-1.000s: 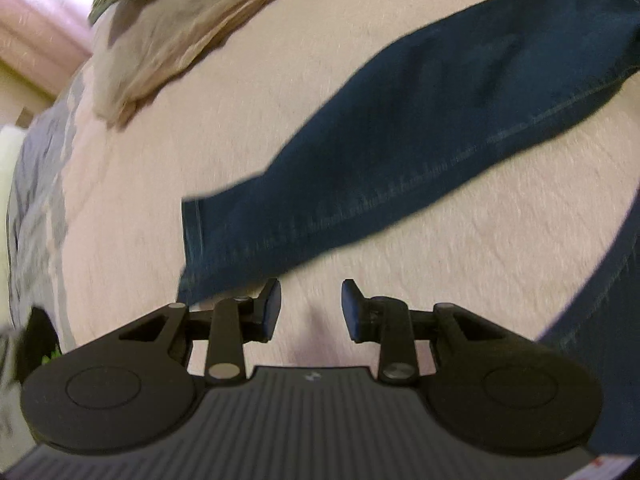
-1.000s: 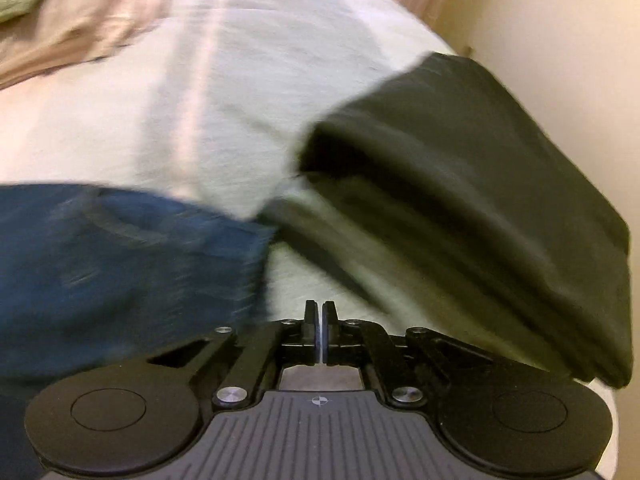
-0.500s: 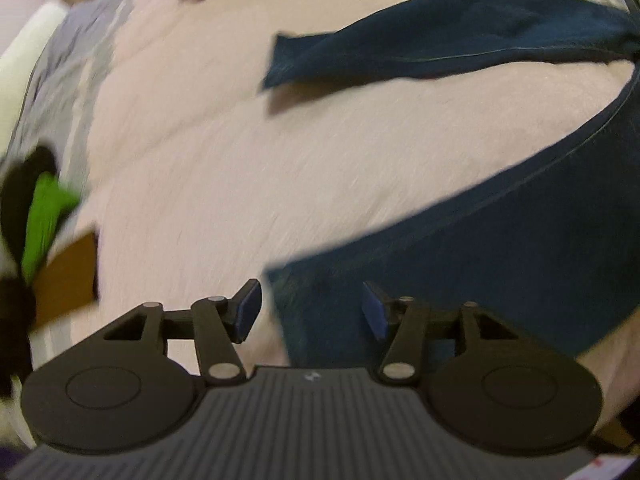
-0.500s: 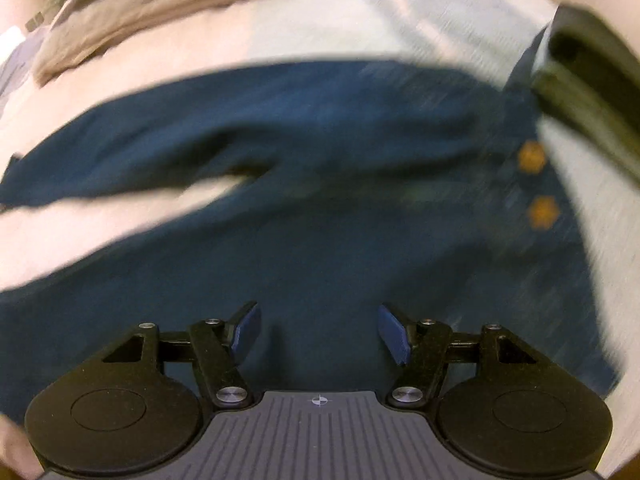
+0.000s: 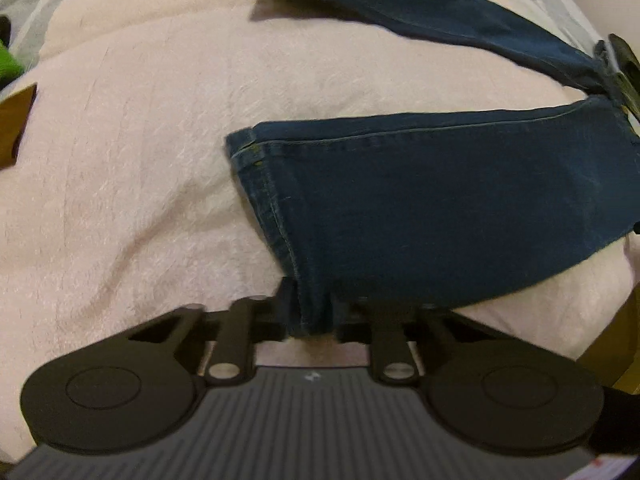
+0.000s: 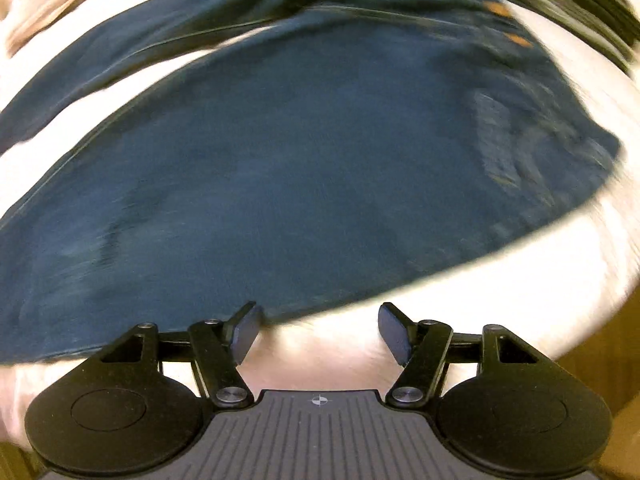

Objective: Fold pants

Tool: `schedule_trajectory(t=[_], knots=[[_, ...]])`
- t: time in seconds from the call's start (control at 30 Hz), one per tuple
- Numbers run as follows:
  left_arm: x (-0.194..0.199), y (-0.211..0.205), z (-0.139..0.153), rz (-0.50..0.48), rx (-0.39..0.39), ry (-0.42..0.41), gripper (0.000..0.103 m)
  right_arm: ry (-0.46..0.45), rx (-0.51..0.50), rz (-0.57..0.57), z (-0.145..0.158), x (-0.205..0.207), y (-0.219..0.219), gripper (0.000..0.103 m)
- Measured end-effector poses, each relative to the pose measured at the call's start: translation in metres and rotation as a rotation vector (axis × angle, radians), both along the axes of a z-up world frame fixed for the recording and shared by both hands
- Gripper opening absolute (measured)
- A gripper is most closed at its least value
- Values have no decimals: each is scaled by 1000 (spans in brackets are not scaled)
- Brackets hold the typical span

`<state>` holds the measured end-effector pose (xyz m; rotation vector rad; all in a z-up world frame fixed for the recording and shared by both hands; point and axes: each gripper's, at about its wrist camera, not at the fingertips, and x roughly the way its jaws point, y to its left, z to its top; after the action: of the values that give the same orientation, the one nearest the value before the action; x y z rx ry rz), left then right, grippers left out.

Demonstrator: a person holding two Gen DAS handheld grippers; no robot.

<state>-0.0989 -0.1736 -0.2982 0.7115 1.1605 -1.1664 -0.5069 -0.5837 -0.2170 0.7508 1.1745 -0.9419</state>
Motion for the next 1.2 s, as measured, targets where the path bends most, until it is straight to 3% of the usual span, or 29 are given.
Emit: schedule_trajectory(t=[0.13,0.27,0.47,0.5,0.53,0.57,0.73,0.83,0.93,1.0,1.07,1.13,1.2], knots=[[-2,2,13,-34,0,-33,11,-27,-55,-209,5,-52,-17,63],[-13,-13,11,-82,54,-89,10,-133,-103,-421,5,-107,-50,63],[-29,-25,11,-98,137,-179,10,-301,-159,-617,-16,-164,-119,62],[-34,-28,14,-106,152,-202,10,-330,-152,-655,-18,-171,-127,56],[-38,-31,14,-111,165,-218,10,-352,-141,-685,-19,-177,-135,20],[-39,-34,15,-108,175,-229,10,-371,-119,-700,-20,-185,-144,2],[-45,-48,19,-74,216,-227,11,-361,-109,-687,2,-199,-155,1],[-56,-58,17,-91,236,-260,11,-319,-117,-740,0,-212,-155,2],[-55,-59,16,-52,252,-264,13,-284,-98,-709,-5,-207,-160,2],[-53,-56,18,-27,258,-269,18,-266,-101,-739,-4,-207,-162,7],[-48,-53,22,-2,259,-278,18,-201,-127,-722,3,-201,-166,34],[-40,-49,32,32,247,-293,19,-133,-174,-690,16,-199,-169,42],[-29,-48,43,66,222,-310,22,-108,-221,-662,28,-192,-177,44]])
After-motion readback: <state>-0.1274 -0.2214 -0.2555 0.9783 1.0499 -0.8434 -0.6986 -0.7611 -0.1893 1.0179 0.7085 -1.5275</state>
